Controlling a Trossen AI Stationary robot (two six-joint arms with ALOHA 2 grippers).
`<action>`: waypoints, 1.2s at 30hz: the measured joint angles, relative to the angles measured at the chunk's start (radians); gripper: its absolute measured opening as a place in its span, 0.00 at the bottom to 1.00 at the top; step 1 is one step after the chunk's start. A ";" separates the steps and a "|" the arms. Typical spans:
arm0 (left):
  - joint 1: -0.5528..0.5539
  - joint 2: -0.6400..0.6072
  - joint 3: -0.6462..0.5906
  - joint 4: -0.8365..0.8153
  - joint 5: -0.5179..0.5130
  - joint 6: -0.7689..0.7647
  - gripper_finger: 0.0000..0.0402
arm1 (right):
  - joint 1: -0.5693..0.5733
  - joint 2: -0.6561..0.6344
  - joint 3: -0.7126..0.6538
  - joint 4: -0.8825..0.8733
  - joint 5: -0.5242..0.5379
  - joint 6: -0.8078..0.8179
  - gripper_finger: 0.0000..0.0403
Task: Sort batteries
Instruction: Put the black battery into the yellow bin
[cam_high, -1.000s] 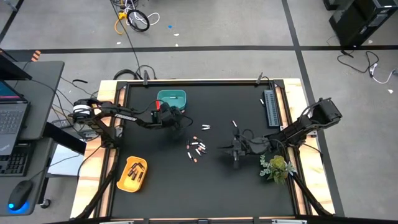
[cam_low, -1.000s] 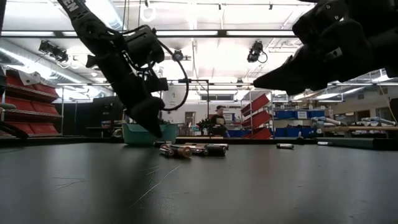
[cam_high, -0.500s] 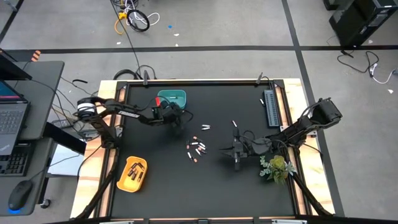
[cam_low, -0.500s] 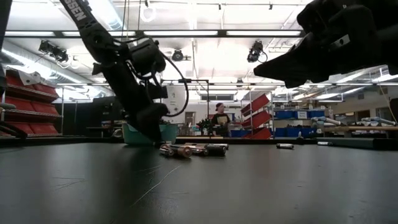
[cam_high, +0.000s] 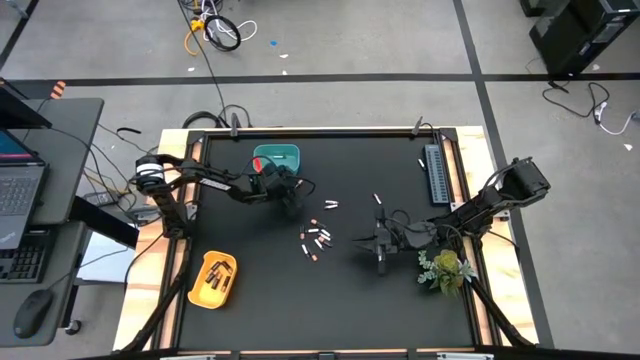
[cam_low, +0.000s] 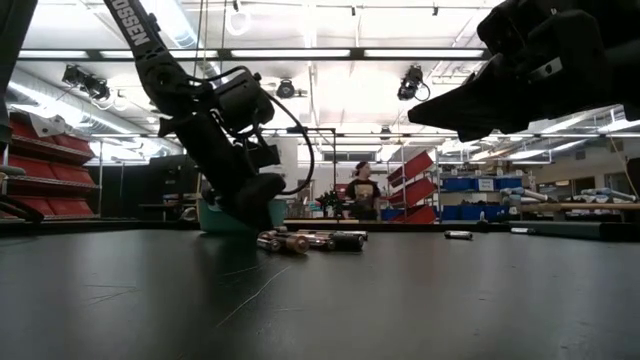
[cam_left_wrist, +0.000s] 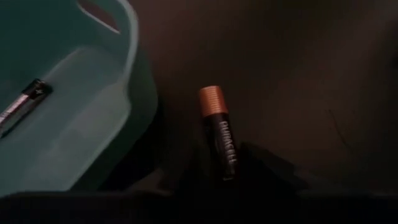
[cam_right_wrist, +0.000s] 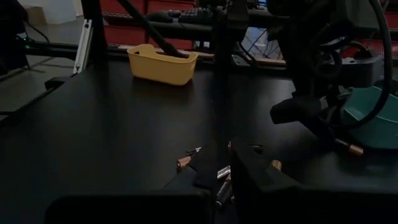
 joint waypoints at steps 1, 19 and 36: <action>0.000 0.000 0.000 0.000 0.011 0.000 0.26 | 0.000 0.000 0.000 0.000 0.000 -0.001 0.08; -0.098 -0.151 0.126 -0.216 0.153 -0.083 0.14 | 0.000 0.000 0.000 -0.012 0.000 0.001 0.07; -0.725 -0.361 0.261 -0.944 0.335 -0.856 0.14 | 0.000 0.000 -0.038 0.006 0.000 0.012 0.05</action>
